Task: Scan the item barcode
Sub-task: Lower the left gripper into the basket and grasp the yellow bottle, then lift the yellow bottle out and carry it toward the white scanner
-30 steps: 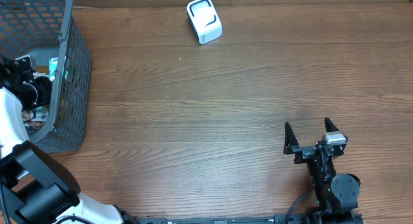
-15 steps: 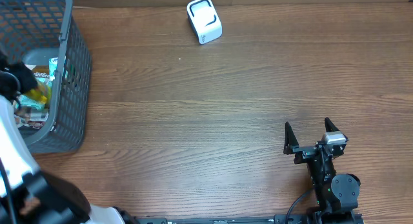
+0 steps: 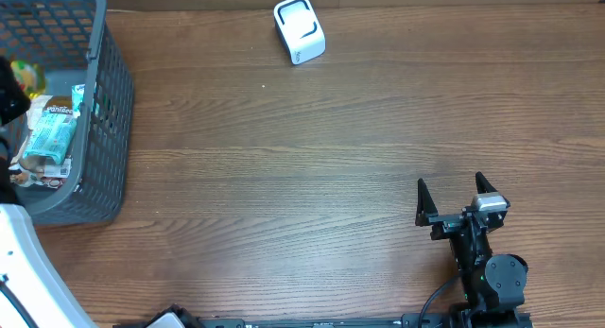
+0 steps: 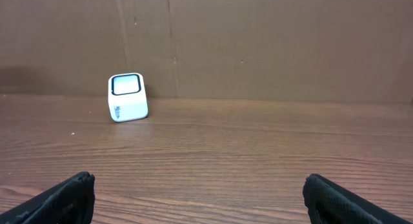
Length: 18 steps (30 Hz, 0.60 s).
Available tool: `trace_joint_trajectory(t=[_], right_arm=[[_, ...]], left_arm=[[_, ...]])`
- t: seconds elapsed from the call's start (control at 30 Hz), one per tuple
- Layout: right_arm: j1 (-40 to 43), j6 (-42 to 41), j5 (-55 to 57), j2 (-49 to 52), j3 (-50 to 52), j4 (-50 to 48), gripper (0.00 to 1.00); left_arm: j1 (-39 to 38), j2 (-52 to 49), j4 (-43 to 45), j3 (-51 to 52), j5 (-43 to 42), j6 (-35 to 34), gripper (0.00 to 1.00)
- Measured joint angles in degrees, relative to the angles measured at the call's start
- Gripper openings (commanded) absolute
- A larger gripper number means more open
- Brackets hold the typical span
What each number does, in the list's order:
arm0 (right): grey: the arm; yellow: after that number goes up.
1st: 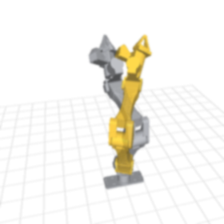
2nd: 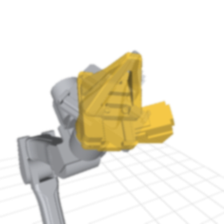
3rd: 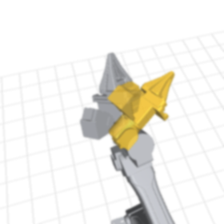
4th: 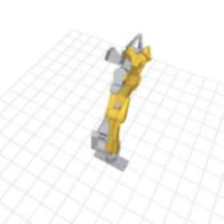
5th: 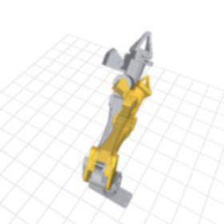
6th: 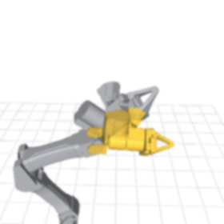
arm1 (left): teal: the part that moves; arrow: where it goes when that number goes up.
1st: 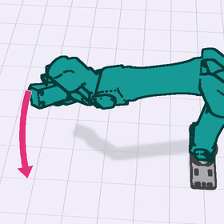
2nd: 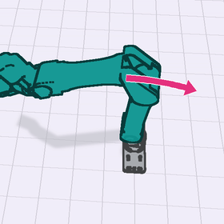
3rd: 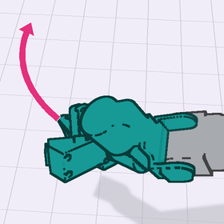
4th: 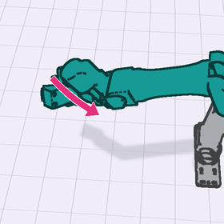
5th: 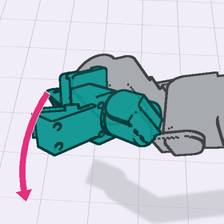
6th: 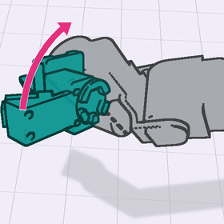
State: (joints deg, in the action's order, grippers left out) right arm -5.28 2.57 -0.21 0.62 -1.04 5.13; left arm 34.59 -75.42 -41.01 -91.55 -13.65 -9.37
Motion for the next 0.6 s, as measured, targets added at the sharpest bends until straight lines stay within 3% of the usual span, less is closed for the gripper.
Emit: trace_joint_trajectory(t=[0.37, 0.6], right_arm=[[0.0, 0.0, 0.0, 0.0, 0.0, 0.0, 1.0], [0.0, 0.0, 0.0, 0.0, 0.0, 0.0, 1.0]], left_arm=[[-12.0, 6.3, -0.4, 0.0, -3.5, -1.5, 0.2], [-19.7, 6.2, -5.8, 0.0, -3.7, -1.5, 0.19]])
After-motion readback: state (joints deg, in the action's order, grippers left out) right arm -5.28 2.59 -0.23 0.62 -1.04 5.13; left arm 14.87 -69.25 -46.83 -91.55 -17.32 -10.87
